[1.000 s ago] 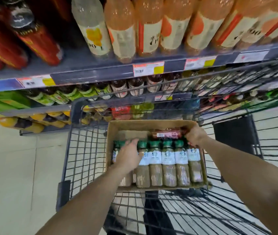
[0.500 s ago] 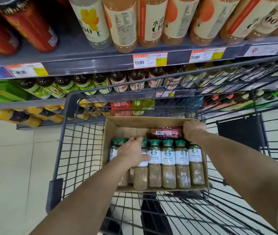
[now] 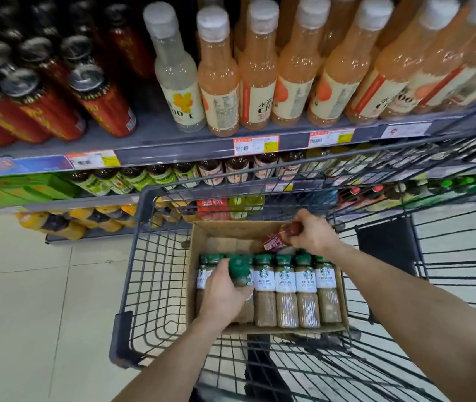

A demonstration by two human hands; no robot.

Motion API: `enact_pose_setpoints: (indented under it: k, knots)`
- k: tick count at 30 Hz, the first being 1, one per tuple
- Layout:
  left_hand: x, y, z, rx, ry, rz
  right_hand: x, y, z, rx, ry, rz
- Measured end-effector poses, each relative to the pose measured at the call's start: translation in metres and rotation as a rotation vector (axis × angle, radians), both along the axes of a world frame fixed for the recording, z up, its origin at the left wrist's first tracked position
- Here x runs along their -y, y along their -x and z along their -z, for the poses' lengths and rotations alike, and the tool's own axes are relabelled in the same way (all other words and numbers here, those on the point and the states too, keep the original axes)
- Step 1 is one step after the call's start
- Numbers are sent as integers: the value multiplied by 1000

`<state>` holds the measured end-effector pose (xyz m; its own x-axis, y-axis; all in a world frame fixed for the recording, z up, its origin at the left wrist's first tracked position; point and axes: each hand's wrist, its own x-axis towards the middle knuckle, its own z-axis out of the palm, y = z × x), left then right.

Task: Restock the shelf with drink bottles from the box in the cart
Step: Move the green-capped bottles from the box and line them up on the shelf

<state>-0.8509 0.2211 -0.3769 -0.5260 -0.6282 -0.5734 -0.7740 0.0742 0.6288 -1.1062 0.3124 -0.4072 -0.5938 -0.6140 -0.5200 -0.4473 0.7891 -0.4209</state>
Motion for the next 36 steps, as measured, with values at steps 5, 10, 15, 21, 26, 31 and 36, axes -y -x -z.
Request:
enact_pose_setpoints:
  k: [5, 10, 15, 21, 26, 31, 36]
  knots:
    - [18, -8, -49, -131, 1, -111, 3, -20, -53, 71, 179, 195]
    - [39, -20, -111, -251, -14, -199, 1, -42, -134, 181, 462, 341]
    - [64, -30, -191, -406, 35, -215, 6, -67, -228, 269, 662, 341]
    - [92, -49, -282, -578, 117, -123, 28, -97, -336, 173, 813, 270]
    - [110, -74, -337, -678, 202, -59, 50, -124, -411, 65, 931, 202]
    - [123, -93, -360, -747, 211, -46, 78, -140, -460, -7, 1001, 154]
    - [136, -87, -364, -767, 197, -35, 117, -130, -484, 0, 1022, 97]
